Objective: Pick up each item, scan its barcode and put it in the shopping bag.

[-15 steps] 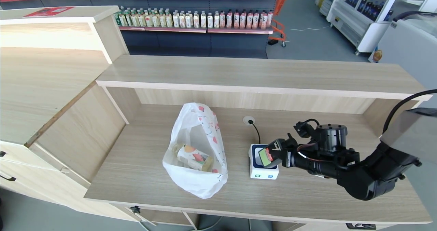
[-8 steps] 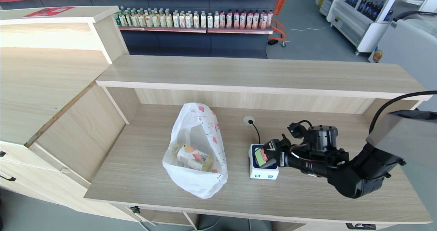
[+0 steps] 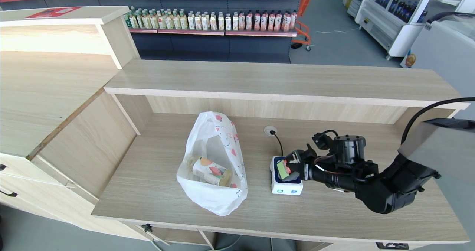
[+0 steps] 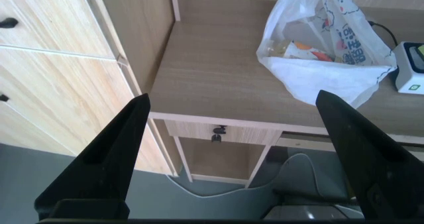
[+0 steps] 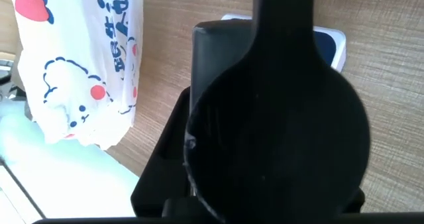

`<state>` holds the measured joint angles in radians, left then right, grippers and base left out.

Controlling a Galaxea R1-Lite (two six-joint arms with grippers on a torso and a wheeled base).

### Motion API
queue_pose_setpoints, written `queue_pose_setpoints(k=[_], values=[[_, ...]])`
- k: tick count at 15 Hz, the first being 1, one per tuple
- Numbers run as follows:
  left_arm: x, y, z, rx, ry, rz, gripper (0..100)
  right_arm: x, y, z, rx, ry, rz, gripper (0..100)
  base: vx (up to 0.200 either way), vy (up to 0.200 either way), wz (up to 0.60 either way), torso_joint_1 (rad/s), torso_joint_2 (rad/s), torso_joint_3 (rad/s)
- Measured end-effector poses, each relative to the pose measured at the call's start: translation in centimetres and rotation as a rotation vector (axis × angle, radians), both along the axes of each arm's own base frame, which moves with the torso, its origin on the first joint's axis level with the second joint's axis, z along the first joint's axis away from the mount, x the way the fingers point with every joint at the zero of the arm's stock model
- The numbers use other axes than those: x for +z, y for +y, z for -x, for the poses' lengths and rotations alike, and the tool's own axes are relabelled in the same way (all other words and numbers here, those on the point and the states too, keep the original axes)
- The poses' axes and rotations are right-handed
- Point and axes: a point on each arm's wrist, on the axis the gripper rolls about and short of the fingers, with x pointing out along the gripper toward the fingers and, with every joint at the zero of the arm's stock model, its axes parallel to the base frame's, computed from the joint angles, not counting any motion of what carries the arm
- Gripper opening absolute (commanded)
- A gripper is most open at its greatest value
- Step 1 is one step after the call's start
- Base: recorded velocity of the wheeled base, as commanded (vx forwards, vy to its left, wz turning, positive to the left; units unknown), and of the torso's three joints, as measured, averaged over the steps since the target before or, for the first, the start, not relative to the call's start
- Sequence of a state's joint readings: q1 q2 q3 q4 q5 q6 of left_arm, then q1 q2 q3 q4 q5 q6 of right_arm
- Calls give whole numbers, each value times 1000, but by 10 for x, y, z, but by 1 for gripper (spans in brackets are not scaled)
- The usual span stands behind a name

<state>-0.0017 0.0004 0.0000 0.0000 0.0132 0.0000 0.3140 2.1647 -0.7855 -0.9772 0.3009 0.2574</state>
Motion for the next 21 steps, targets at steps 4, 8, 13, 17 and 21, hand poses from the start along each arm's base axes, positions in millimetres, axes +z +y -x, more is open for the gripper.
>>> queue_pose_setpoints(k=[4,8,13,17,21], values=[[0,0,0,0,0,0,100,70,-5,24,10,-133,-9,0,0,100,0,0,-1,2],[0,0,0,-1,0,0,100,99,-35,61,-38,-164,18,0,0,200,0,5,6,1],[0,0,0,0,0,2,100,107,-43,79,-48,-185,13,0,0,120,0,-6,0,2],[0,0,0,1,0,2,100,104,-34,85,-12,-175,14,0,0,0,0,0,0,0],[0,0,0,1,0,3,100,99,-9,90,82,-159,11,0,0,0,0,0,0,0]])
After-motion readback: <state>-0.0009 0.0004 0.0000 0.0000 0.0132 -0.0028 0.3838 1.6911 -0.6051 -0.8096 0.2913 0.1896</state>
